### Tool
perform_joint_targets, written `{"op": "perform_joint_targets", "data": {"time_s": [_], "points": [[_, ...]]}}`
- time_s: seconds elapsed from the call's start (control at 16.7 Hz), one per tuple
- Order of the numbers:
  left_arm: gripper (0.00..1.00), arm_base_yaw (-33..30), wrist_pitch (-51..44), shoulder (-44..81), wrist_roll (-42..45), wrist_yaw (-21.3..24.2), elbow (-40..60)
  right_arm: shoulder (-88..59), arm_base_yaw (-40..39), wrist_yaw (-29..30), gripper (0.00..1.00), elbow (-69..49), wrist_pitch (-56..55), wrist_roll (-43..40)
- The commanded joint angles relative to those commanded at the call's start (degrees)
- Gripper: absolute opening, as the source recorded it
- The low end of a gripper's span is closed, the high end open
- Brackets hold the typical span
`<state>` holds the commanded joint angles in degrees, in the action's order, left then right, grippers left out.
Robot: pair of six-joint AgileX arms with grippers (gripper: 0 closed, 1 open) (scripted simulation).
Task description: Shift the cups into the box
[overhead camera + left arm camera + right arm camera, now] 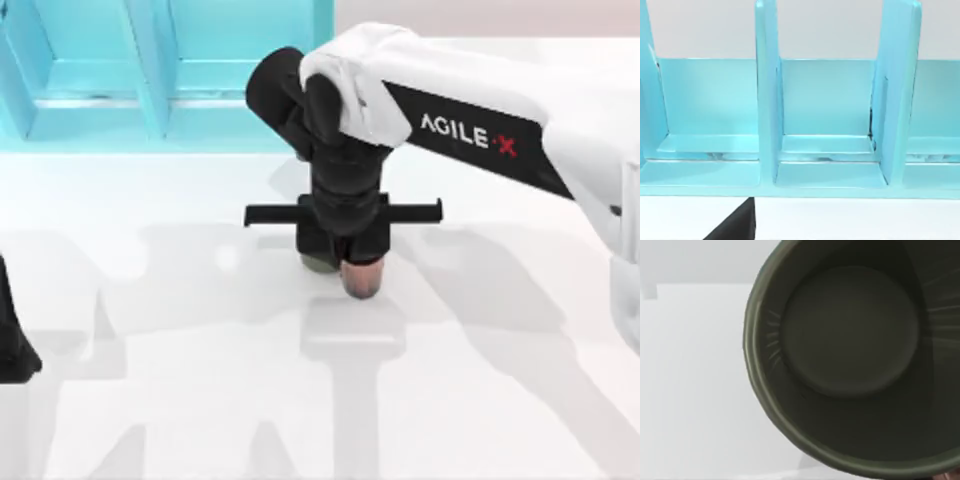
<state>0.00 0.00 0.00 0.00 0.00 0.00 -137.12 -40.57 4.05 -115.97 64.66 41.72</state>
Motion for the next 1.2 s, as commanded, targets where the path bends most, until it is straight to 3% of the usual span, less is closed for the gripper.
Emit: {"op": "perform_joint_targets", "data": {"time_s": [0.78, 1.2], "points": [[1.00, 0.00, 0.00, 0.00, 0.00, 0.00, 0.00, 16.74, 9.82, -0.97, 0.00, 5.74, 10.46, -10.13], [1.00, 0.00, 0.00, 0.00, 0.00, 0.00, 0.00, 17.66, 10.55, -1.05, 0.00, 6.02, 10.69, -11.11]]}}
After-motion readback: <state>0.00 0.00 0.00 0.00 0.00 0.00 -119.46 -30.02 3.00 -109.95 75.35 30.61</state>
